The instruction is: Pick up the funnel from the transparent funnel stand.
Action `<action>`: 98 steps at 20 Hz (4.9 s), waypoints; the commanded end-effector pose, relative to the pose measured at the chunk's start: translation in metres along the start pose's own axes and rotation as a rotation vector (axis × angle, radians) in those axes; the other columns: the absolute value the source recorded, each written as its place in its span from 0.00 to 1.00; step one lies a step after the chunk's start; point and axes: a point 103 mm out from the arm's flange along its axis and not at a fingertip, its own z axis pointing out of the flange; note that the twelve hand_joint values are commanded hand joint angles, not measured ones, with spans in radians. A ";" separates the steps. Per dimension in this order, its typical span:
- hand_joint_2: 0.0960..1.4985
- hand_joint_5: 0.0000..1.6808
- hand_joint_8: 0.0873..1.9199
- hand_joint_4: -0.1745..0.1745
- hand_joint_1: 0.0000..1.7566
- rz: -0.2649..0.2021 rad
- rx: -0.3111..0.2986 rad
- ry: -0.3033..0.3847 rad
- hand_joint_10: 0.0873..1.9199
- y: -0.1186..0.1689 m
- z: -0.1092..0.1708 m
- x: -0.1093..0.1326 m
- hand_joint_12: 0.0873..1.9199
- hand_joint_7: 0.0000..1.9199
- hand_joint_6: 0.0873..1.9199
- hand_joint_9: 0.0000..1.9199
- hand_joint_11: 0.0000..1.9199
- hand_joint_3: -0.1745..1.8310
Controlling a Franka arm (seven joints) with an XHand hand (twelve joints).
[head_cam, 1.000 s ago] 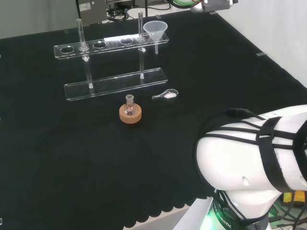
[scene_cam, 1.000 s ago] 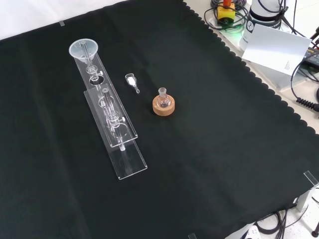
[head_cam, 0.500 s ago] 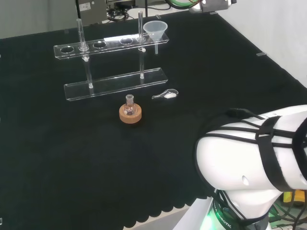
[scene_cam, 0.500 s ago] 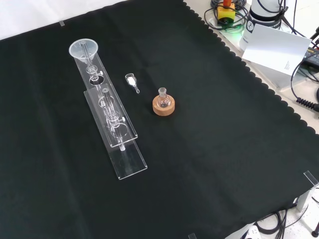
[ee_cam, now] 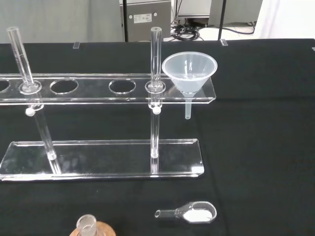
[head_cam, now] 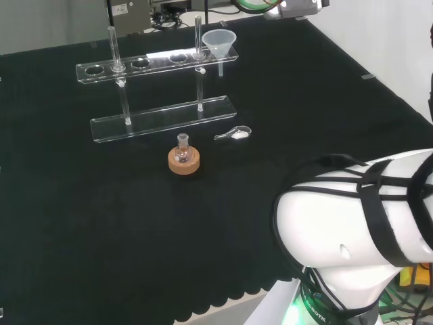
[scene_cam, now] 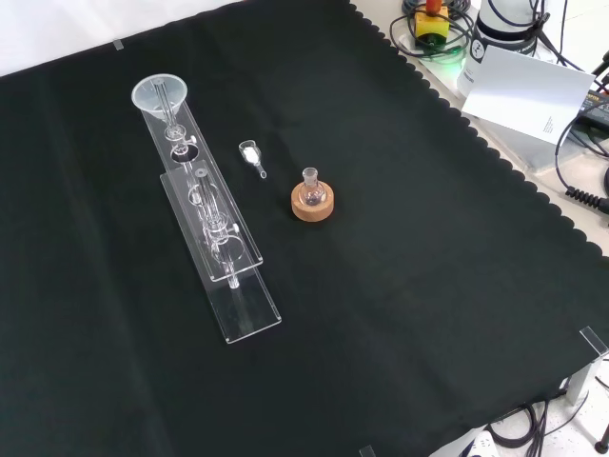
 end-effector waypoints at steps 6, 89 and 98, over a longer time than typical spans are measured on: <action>0.78 0.15 0.24 0.47 0.08 -0.027 0.019 0.012 0.32 0.067 0.031 -0.036 0.72 0.09 0.00 0.15 0.05 0.24; 0.35 0.06 0.29 0.31 0.38 -0.176 0.432 -0.302 0.38 0.291 0.175 -0.032 0.74 0.00 0.00 0.12 0.06 0.33; 0.36 0.05 0.14 0.32 0.37 -0.161 0.393 -0.299 0.41 0.295 0.174 -0.039 0.74 0.00 0.00 0.03 0.05 0.31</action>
